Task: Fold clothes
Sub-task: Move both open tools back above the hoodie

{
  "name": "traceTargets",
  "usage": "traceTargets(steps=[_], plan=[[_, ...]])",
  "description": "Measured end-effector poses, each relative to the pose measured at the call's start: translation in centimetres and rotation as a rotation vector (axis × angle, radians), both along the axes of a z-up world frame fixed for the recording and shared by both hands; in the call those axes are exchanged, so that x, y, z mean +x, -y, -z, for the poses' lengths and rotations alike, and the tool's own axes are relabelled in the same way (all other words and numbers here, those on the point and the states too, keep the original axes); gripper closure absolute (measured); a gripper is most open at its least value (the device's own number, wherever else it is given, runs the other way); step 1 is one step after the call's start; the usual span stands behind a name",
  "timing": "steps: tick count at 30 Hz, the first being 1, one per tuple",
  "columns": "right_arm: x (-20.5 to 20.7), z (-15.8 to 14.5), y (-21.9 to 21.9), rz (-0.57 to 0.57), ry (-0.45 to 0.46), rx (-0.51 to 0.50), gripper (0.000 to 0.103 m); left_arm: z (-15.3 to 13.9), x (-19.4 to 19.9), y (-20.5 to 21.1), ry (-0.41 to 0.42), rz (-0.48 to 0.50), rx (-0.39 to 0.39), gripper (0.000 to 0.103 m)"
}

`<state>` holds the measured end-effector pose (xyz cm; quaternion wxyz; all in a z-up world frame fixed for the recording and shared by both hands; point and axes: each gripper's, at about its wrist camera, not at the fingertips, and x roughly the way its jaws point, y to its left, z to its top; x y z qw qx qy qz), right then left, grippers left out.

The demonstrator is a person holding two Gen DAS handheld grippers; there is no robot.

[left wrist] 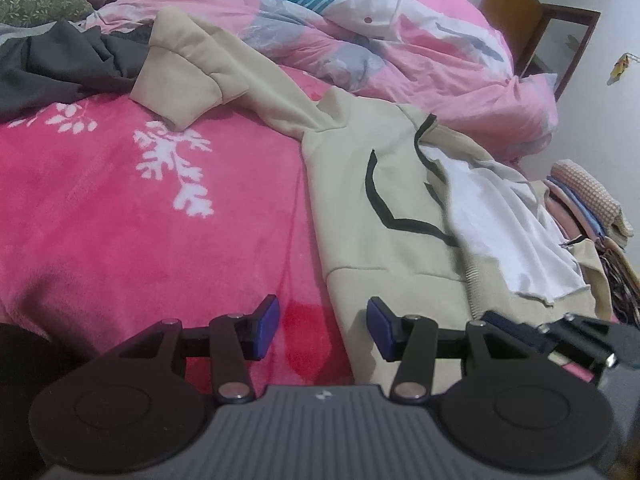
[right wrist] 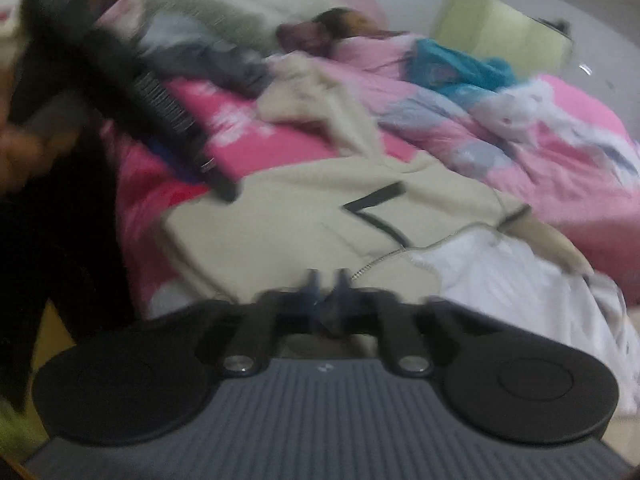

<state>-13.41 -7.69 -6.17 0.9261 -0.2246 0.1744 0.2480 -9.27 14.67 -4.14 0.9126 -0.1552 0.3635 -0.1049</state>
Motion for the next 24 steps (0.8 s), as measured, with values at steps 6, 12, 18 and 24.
traceTargets(steps=[6, 12, 18, 24], plan=[[2.3, -2.0, 9.4, 0.321, -0.165, 0.469, 0.103, 0.1, -0.5, -0.8, 0.01, 0.033, -0.046, 0.054], [1.5, -2.0, 12.9, 0.386, -0.188, 0.623, 0.099, 0.4, -0.4, -0.5, 0.001, 0.027, -0.049, 0.054], [-1.0, -1.6, 4.3, 0.03, -0.02, 0.153, 0.062, 0.5, -0.1, -0.4, -0.001, 0.019, -0.042, 0.055], [0.1, 0.9, 1.8, -0.024, -0.034, 0.016, 0.072, 0.7, -0.2, -0.5, 0.01, 0.02, -0.049, 0.056]])
